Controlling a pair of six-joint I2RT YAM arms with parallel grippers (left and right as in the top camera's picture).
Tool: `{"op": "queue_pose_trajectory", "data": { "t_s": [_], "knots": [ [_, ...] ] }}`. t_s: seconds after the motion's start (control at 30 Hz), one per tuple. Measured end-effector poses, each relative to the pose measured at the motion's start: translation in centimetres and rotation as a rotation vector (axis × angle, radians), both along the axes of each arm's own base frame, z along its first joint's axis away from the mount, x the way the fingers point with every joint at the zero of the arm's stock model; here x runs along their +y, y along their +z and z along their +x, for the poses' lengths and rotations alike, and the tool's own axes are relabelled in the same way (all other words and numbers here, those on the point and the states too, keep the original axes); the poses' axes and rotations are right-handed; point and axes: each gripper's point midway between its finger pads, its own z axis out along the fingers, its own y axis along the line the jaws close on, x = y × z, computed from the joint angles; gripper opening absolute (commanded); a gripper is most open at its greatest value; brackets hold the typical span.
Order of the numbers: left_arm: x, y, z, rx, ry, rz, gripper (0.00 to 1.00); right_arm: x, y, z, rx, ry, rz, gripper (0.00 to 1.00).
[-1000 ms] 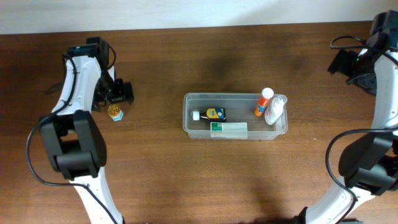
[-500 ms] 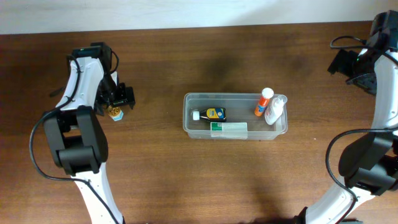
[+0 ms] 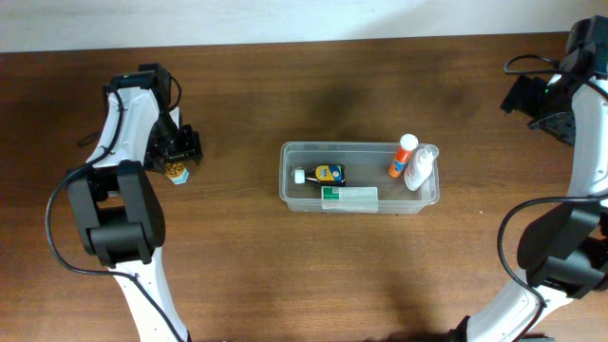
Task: Pack container
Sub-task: 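Move the left gripper down onto the gold-lid jar and grasp it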
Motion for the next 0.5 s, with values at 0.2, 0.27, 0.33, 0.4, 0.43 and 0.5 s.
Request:
{"op": "queue_pose_trajectory", "data": {
  "t_s": [0.2, 0.27, 0.33, 0.4, 0.43, 0.5],
  "knots": [
    [0.0, 0.0, 0.0, 0.0, 0.0, 0.0, 0.75, 0.0, 0.0, 0.0, 0.0, 0.0, 0.0, 0.98],
    [0.0, 0.0, 0.0, 0.0, 0.0, 0.0, 0.75, 0.0, 0.0, 0.0, 0.0, 0.0, 0.0, 0.98],
    [0.0, -0.3, -0.1, 0.003, 0.0, 0.0, 0.75, 0.0, 0.0, 0.0, 0.0, -0.001, 0.0, 0.98],
    [0.0, -0.7, -0.3, 0.008, 0.0, -0.001, 0.75, 0.0, 0.0, 0.0, 0.0, 0.0, 0.0, 0.98],
    [0.0, -0.9, -0.4, 0.011, 0.0, -0.001, 0.75, 0.0, 0.0, 0.0, 0.0, 0.0, 0.0, 0.98],
    [0.0, -1.3, -0.7, 0.019, 0.0, -0.001, 0.75, 0.0, 0.0, 0.0, 0.0, 0.0, 0.0, 0.98]
  ]
}}
